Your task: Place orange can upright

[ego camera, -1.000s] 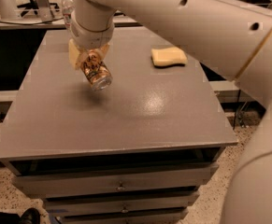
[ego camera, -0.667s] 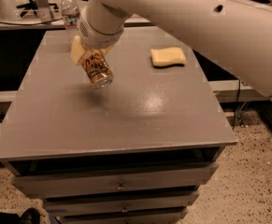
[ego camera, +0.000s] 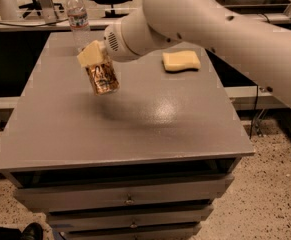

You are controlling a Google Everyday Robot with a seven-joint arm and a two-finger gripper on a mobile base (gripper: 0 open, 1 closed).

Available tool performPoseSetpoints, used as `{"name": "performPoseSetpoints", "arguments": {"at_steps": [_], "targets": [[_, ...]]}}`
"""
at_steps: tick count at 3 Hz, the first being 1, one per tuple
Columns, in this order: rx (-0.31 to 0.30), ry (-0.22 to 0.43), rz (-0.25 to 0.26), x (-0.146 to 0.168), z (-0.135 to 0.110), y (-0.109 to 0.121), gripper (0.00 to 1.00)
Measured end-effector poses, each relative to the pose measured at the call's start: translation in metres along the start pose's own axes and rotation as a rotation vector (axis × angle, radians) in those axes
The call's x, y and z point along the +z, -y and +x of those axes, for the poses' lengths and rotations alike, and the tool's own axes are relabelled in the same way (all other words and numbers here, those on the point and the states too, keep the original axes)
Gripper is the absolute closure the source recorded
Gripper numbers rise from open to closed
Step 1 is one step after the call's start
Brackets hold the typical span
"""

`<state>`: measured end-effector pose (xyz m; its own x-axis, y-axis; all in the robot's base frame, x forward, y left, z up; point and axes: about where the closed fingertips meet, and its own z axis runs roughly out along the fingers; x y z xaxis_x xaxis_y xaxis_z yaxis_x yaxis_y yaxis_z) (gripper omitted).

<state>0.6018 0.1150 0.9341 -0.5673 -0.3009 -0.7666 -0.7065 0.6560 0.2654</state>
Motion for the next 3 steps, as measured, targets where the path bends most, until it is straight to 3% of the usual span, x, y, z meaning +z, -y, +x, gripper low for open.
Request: {"name": "performPoseSetpoints", "arguments": {"at_steps": [1,2,3], "targets": [[0.002,0.104,-0.022,-0.0264,-0.0127,0.0019,1.00],[-0.013,0.116,-0.025,-0.0283,-0.0098,0.0040,1.00],[-0.056,0.191,-0.058,-0.0263,-0.0085,-0.0033,1.00]]}}
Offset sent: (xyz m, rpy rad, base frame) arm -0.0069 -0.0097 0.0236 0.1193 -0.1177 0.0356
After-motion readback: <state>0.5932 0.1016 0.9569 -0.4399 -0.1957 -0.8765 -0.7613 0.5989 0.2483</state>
